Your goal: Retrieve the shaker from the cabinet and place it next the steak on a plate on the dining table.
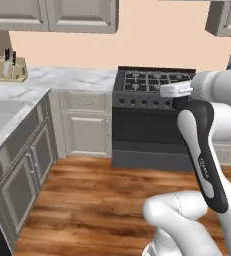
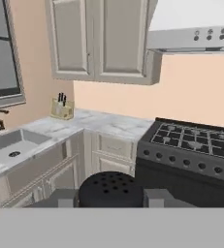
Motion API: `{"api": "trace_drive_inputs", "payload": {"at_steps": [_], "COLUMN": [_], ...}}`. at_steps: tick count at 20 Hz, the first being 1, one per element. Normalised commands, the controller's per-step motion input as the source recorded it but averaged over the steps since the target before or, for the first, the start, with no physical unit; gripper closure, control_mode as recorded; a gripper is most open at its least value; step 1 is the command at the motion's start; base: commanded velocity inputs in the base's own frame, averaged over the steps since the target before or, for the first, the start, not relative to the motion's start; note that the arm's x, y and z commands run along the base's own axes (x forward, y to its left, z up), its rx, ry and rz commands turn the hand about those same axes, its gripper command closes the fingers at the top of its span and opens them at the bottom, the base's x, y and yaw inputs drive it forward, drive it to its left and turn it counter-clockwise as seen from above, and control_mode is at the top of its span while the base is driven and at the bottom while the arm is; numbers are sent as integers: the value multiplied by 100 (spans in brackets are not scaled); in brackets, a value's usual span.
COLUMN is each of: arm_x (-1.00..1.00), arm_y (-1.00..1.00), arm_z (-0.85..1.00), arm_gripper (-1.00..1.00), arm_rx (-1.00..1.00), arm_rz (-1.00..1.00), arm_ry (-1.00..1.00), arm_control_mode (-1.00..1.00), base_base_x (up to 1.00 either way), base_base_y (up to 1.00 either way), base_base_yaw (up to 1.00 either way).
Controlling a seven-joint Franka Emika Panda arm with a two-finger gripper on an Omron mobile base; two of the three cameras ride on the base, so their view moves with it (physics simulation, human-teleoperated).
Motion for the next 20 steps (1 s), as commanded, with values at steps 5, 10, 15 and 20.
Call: {"api": "trace_drive_inputs", "payload": {"at_steps": [5,10,15,20], "arm_x": [0,0,0,0], "arm_y": [0,0,0,0], "arm_z": [0,0,0,0], "arm_gripper": [100,100,100,100], "arm_rx": [0,0,0,0], "arm_rz": [0,0,0,0], "arm_ry": [0,0,0,0], "arm_control_mode": [100,100,100,100], "base_base_x": [-40,-34,-32,-31], "base_base_y": [-2,-1,0,0], "base_base_yaw": [-60,-61,-60,-59]}}
